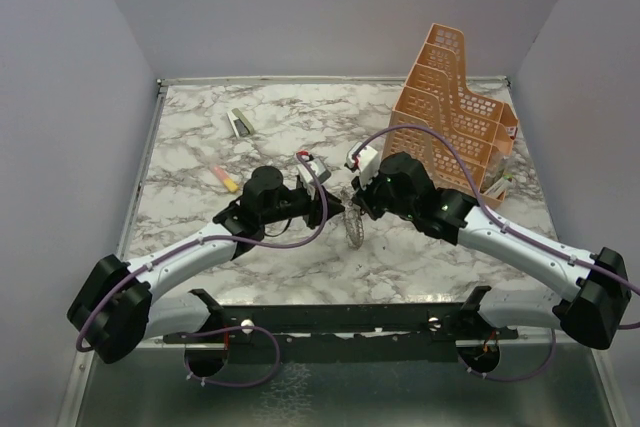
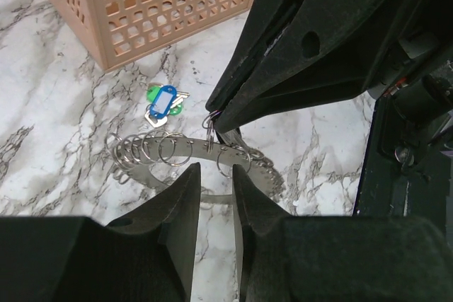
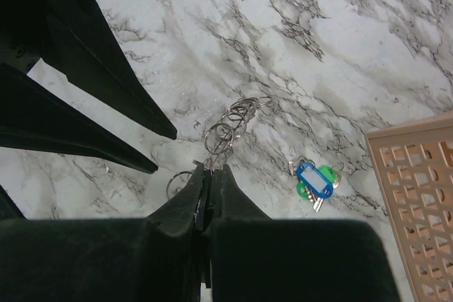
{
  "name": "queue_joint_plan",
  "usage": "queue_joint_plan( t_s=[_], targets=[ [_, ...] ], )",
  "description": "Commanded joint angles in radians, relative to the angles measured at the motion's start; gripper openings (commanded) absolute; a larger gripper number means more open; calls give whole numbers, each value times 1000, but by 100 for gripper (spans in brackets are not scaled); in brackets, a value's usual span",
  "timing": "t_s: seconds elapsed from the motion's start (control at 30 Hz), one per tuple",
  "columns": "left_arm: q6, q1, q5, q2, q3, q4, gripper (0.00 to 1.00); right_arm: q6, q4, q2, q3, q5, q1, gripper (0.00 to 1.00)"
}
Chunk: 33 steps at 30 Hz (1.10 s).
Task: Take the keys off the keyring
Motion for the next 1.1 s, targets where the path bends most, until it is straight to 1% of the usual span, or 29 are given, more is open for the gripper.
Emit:
queue_joint_plan(
  t_s=[0.0,0.43,0.7,0.87,1.07],
  targets=[
    [-10,-4,60,26,27,44,25,11,54,8,16,-48,1,0],
    [4,2,69,79,45,50,23,26,74,11,19,-108,1,0],
    [19,9,73,76,41,48,18,41,91,-2,5,-132,1,0],
    [36,9,56,71,41,30,17,46,99,-14,-6,-134,1,0],
    [76,9,1,58,48,-22,15,52,103,-23,-18,-132,1,0]
  ],
)
